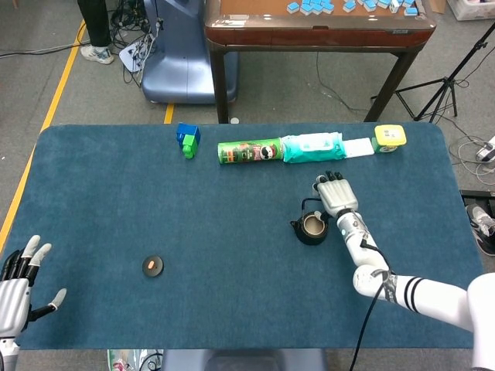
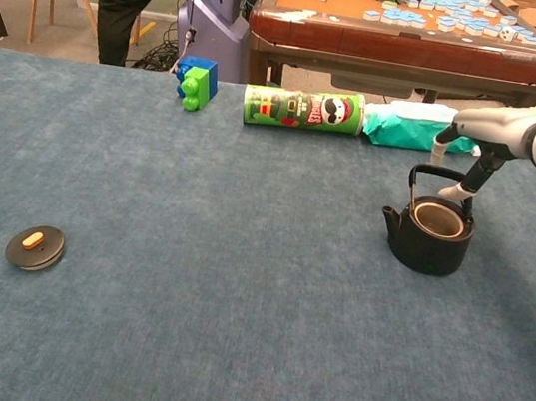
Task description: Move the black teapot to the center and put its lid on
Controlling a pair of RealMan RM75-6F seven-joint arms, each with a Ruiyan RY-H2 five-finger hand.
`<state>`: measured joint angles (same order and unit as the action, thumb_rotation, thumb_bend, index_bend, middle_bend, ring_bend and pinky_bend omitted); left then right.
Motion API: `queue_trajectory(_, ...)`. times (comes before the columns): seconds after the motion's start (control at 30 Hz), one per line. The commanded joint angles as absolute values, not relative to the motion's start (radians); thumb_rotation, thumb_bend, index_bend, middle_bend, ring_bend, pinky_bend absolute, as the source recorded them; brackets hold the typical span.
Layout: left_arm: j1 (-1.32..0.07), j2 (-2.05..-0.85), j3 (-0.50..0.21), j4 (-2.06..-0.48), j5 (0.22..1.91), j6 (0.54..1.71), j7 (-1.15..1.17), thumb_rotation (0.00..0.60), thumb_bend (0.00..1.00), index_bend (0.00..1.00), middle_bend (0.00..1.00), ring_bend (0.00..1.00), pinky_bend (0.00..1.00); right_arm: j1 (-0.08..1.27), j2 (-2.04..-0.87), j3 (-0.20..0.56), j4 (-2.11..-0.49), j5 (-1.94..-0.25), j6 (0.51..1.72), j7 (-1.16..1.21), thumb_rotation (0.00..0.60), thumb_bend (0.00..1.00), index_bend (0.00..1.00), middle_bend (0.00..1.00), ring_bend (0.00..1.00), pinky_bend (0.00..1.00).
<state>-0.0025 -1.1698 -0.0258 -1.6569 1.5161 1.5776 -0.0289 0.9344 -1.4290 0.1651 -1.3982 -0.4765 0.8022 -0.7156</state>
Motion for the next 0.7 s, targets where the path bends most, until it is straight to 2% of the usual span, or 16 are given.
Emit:
queue_trajectory(0.03,0.0,-1.169,-0.026,-1.656,1.517,1.581,-0.03,0.6,0.25,0.11,0.0,0.0,0.0,0.947,-1.434,0.154,-1.392,-0.459,0.793,-0.718,0.6,0.34,0.38,0.17,0.0,0.07)
queue_trajectory(0.33,0.006,-1.167,-0.028,-1.654,1.517,1.589,-0.035,0.6,0.25,0.11,0.0,0.0,0.0,0.935,-1.394,0.158,-1.436,-0.491,0.752,-0.609,0.6,0.36,0.49,0.2,0.0,0.07)
queue_trajectory(0.7,0.005,-1.165,-0.031,-1.659,1.523,1.591,-0.035,0.6,0.25,0.11,0.0,0.0,0.0,0.868,-1.33,0.146,-1.552,-0.654,0.842,-0.494,0.6,0.38,0.67,0.3,0.05,0.14)
